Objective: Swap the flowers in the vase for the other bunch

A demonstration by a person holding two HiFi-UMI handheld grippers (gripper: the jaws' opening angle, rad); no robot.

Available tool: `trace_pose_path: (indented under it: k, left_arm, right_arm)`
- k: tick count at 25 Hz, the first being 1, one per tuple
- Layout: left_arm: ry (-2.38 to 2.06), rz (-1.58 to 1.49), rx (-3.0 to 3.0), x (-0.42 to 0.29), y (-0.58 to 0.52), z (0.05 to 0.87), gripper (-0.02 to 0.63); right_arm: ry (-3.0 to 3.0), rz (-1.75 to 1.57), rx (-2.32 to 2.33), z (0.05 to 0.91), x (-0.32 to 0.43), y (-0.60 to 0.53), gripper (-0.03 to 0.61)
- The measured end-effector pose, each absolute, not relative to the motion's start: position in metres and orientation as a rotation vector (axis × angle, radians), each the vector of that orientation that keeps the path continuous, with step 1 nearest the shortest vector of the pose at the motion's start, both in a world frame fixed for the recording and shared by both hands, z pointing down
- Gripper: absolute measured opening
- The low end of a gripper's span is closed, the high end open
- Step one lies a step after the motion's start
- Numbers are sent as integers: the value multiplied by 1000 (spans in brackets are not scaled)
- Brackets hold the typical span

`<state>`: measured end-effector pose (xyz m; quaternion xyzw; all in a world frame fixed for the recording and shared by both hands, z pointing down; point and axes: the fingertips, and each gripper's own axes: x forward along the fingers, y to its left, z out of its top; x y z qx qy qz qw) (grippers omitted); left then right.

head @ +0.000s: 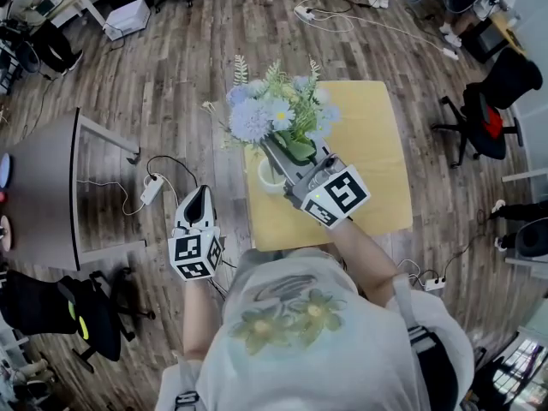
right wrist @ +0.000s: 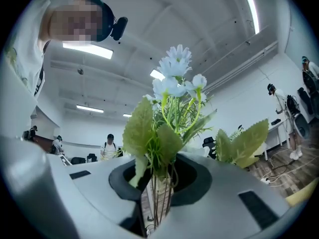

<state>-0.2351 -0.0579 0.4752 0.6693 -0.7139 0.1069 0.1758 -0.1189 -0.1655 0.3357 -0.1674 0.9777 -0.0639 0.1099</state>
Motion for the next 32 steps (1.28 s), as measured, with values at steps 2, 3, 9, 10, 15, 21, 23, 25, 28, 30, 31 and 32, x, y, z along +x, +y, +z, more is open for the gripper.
trace_pose_path:
  k: [2,3,9,10,15,21,23,25,28,30,31,32]
  left_arm:
    - [-2019,303,1894,-235,-59,477,17]
    - [-2017,303,1895,-235,-57,479,17]
    - [-2012,303,1900,-236,-52,486,17]
    - [-2011,303,1900,-236,-53,486,18]
    - [-2003,303,1904,-241,-54,488,17]
    - [-1994,307,1908,-239,-60,488,17]
    - [-1992,309,1908,-240,-60,489,17]
    - [-1991,310,1906,-242,-61,490,18]
    - [-1990,312,1904,-242,-62,491,17]
    - [-1987,314,1905,-241,-64,491,17]
    - [-1986,314,1905,-241,-65,492,17]
    - [-1984,314,1906,-242,-66,492,17]
  right_arm:
    - [2889,-189,-502,344,-118,-166,91]
    - [2898,-190,-505,350,-118,-163,91]
    - [2985,-232,-515,387,-120,-153,91]
    - [2999,-244,-520,393,-120,-153,91]
    - [3065,-288,-533,418,-125,-149,91]
    - [3134,-330,-535,440,-125,-148,91]
    - [3160,-351,-533,450,-127,-146,91]
    - [3186,-372,-534,459,-128,-145,91]
    - [3232,-388,-538,472,-128,-143,92]
    - [3260,-376,-546,479,-128,-143,97]
    - [3271,-366,-554,481,-129,-143,99]
    - [3282,-357,-565,483,-130,-144,103]
